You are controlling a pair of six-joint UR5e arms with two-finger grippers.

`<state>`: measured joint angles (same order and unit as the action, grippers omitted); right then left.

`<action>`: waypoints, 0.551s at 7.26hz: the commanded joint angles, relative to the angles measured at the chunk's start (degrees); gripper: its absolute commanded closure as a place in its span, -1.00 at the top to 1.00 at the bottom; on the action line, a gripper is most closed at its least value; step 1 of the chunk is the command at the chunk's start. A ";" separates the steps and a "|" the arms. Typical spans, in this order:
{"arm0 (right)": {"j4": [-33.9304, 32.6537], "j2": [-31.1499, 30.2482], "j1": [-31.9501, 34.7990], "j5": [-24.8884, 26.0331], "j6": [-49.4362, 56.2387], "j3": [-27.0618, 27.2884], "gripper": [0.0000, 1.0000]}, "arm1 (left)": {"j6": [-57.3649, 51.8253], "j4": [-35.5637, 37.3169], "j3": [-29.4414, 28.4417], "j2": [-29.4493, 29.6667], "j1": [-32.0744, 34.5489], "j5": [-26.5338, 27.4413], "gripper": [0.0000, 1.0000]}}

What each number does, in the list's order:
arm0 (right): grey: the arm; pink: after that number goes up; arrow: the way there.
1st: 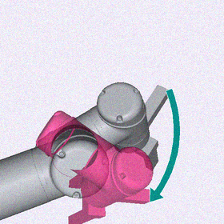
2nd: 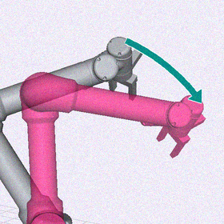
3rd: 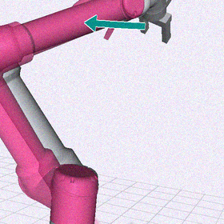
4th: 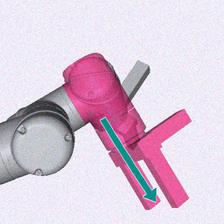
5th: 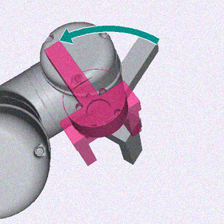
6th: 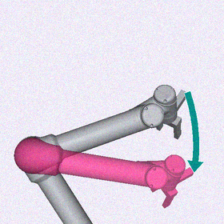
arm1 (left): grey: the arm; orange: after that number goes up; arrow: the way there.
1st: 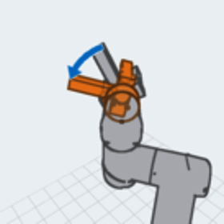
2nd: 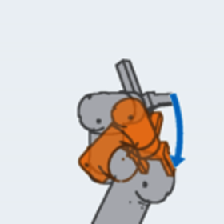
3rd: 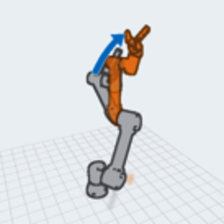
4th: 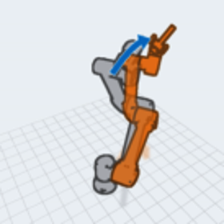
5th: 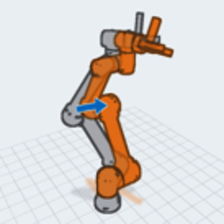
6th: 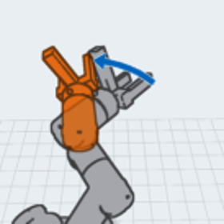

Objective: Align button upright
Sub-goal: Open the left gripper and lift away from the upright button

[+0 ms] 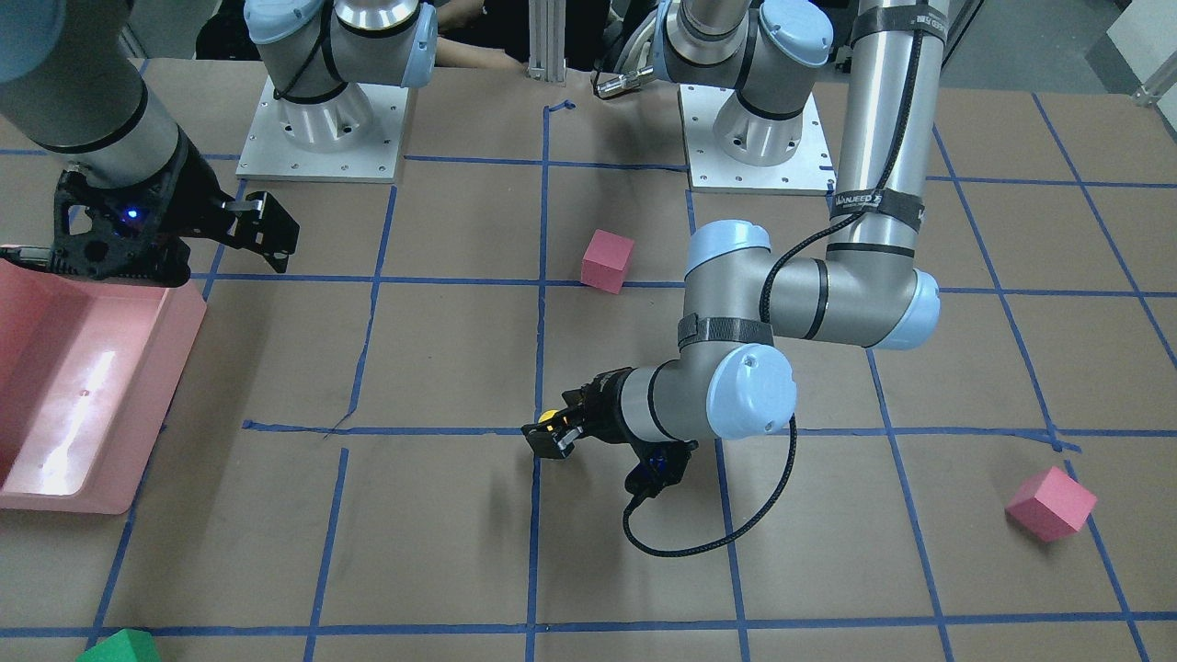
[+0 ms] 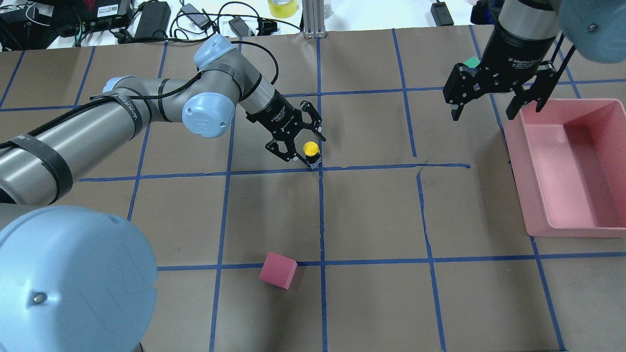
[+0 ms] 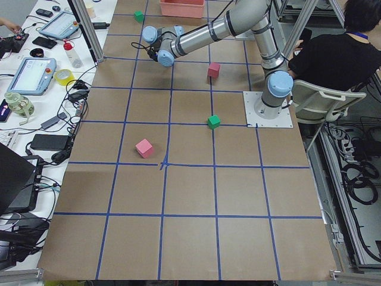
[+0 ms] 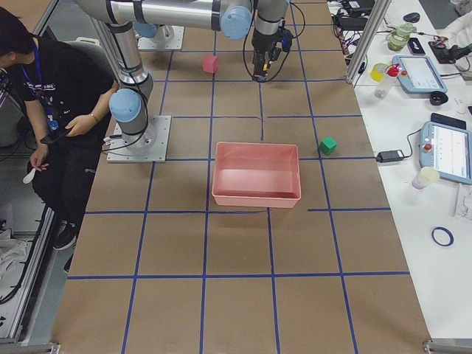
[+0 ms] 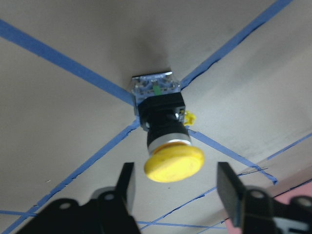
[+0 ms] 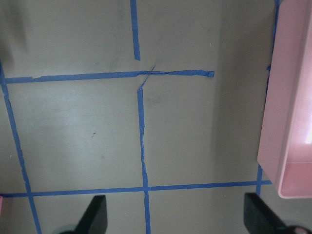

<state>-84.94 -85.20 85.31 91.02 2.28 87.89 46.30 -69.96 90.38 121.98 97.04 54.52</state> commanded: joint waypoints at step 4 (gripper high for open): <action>0.12 -0.05 -0.23 0.73 0.44 0.00 1.00 | -8.45 -0.36 -0.31 -13.05 -0.01 21.49 1.00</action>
<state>-85.03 -85.22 85.11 91.68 2.69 87.89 43.01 -70.32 89.49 112.84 96.96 67.08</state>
